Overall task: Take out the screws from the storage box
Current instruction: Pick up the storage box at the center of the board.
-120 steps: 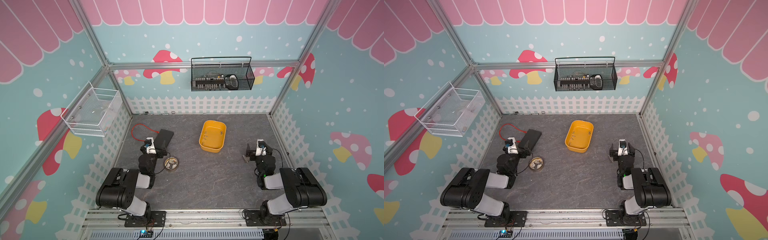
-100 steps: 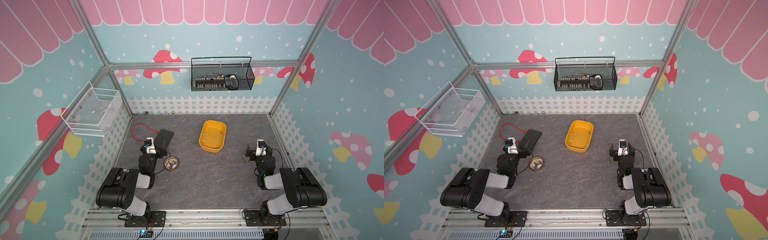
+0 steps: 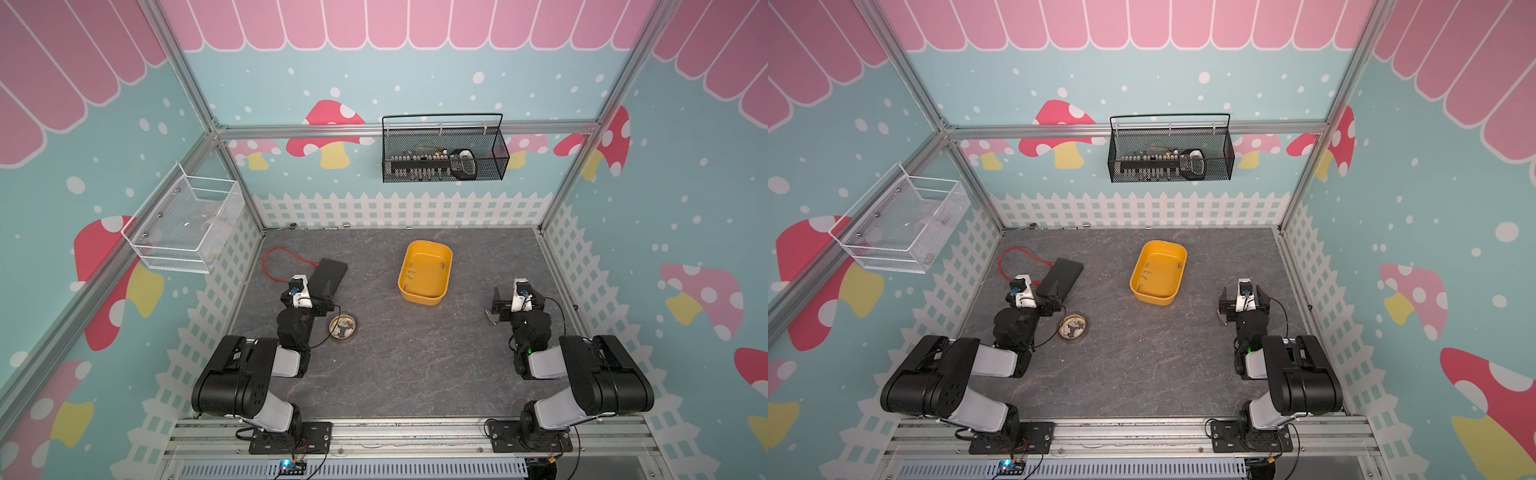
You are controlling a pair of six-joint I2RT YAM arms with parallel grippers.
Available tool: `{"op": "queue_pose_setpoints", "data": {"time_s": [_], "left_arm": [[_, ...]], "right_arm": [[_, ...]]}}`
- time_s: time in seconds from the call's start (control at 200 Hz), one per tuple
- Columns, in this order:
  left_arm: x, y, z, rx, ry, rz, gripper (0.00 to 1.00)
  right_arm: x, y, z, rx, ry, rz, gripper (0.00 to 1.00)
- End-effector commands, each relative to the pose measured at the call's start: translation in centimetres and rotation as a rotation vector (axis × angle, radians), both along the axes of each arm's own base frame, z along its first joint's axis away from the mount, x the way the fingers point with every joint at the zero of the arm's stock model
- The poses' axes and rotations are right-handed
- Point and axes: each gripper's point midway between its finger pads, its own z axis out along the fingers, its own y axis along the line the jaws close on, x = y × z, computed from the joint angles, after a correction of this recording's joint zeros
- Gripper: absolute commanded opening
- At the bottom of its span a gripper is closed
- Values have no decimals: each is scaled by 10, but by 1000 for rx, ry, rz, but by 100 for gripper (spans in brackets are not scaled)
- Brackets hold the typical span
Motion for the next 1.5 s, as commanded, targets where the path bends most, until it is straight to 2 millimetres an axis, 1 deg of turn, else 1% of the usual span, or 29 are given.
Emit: {"op": "queue_pose_setpoints", "data": {"time_s": [0.0,0.59,0.635,0.686,0.741,0.791,0.811,0.846,0.901,0.946,1.016,1.071,1.156,1.176,1.271,1.311,1.321,1.336,1.421,1.466,1.496], "left_arm": [[-1,1,3,-12,-12,5,99],[-2,1,3,-14,-13,6,99],[-3,4,7,-14,-27,21,99],[-3,6,16,-14,-33,38,99],[3,9,27,-18,-4,71,99],[9,11,37,-33,28,106,99],[9,15,39,-48,40,134,99],[11,15,47,-71,43,144,99],[12,6,58,-107,35,112,99],[12,-7,63,-131,31,71,99],[11,-43,69,-158,40,-70,99],[10,-69,71,-188,62,-150,99],[13,-95,69,-234,104,-193,99],[14,-102,68,-236,113,-209,98],[16,-136,65,-216,147,-268,98],[20,-143,65,-213,157,-268,98],[17,-153,64,-212,163,-291,98],[17,-159,63,-213,168,-303,98],[20,-179,53,-258,215,-350,98],[23,-185,46,-288,247,-360,97],[25,-189,40,-303,268,-367,96]], "right_arm": [[1,-2,7,12,-31,-11,99],[0,-2,8,13,-35,-13,99],[-1,-3,11,12,-43,-19,100],[-1,-1,19,9,-47,-6,99],[2,0,27,8,-33,4,99],[7,6,40,5,-24,36,99],[10,7,41,19,2,44,99],[16,10,46,66,34,53,99],[26,24,53,126,86,128,99],[33,38,56,216,128,189,99],[41,68,62,351,168,345,95],[50,85,63,433,201,428,93],[70,99,49,510,298,450,91],[74,103,43,521,328,454,91],[95,124,27,570,436,506,90],[101,133,19,574,479,523,89],[103,135,19,573,485,526,89],[105,138,16,570,500,526,89],[117,153,3,539,562,537,88],[122,158,-1,528,588,531,88],[124,161,-8,529,613,526,87]]}}
